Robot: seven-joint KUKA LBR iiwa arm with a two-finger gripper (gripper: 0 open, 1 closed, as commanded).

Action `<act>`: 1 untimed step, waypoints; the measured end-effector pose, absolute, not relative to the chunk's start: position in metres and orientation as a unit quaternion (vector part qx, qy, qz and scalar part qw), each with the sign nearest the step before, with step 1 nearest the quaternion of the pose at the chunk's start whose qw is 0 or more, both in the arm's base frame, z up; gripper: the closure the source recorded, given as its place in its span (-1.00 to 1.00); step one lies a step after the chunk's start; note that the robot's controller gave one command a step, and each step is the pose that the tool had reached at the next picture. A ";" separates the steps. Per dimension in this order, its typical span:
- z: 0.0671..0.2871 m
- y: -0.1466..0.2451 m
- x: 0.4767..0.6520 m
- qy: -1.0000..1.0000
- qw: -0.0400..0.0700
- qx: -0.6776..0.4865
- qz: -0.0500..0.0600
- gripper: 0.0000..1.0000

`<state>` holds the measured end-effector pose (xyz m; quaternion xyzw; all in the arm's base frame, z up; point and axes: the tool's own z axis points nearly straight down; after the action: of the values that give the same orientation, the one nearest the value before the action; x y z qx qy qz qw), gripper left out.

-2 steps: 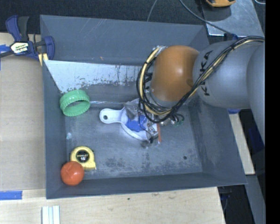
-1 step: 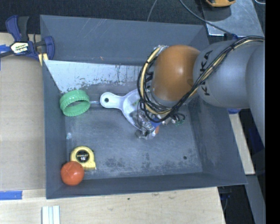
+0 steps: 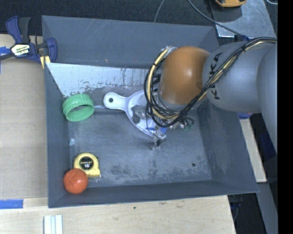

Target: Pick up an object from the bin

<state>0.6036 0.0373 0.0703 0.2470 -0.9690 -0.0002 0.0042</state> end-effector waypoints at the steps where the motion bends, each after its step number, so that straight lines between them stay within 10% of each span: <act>1: 0.101 -0.011 0.577 -0.963 0.003 0.271 0.001 -1.00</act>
Offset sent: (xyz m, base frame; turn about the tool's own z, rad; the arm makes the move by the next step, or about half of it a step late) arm -0.0267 -0.0443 0.0286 -0.0556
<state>0.5772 -0.0107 0.1009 0.2711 -0.9625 0.0008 0.0031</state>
